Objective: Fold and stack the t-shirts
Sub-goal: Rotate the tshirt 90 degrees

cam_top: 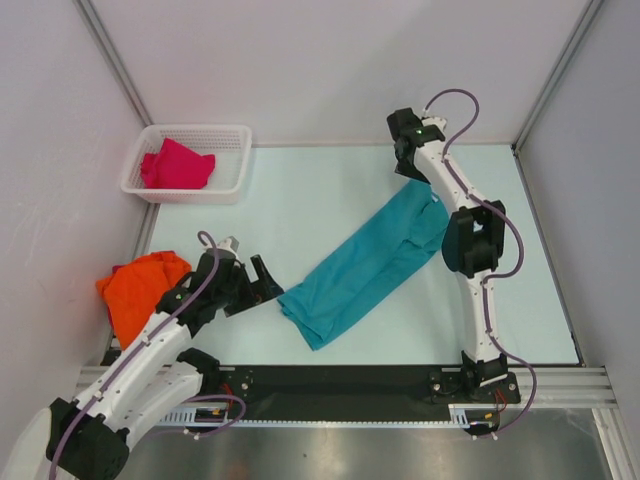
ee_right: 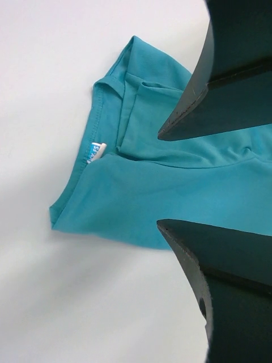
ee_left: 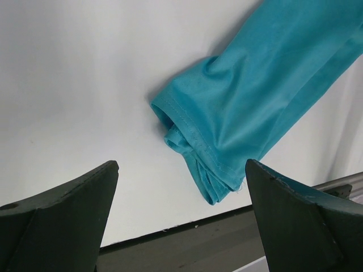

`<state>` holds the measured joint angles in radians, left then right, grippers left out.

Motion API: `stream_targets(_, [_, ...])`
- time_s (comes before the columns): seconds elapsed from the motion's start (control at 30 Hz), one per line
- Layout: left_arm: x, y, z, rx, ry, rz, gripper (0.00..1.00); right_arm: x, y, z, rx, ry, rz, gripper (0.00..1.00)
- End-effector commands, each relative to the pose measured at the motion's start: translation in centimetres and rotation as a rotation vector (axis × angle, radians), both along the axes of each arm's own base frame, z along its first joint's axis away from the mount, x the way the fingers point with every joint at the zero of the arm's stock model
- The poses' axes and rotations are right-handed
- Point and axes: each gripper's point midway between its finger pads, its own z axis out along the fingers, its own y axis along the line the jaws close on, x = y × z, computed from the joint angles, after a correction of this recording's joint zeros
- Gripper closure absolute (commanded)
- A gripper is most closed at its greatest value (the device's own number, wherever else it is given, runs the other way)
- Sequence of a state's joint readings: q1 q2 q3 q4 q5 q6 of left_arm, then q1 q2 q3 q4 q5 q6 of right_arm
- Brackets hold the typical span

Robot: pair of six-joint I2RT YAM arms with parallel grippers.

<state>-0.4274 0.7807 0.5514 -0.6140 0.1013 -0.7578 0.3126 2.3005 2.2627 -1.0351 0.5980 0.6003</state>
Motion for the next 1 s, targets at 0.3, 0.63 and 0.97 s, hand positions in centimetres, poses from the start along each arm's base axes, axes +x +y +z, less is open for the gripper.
stream_targets(0.3, [0.4,0.2,0.6,-0.024,-0.032,-0.009,0.00,-2.3,-1.9,-6.8,-0.029,0.145,-0.063,0.36])
stream_targets(0.63, [0.7,0.2,0.9,-0.024,-0.033,-0.011,0.00,-2.7,-3.3,-12.8,-0.018,0.267,-0.074,0.36])
stream_targets(0.97, [1.3,0.2,0.6,-0.012,-0.012,-0.009,0.00,0.4,-0.9,-16.3,0.094,0.294,0.039,0.95])
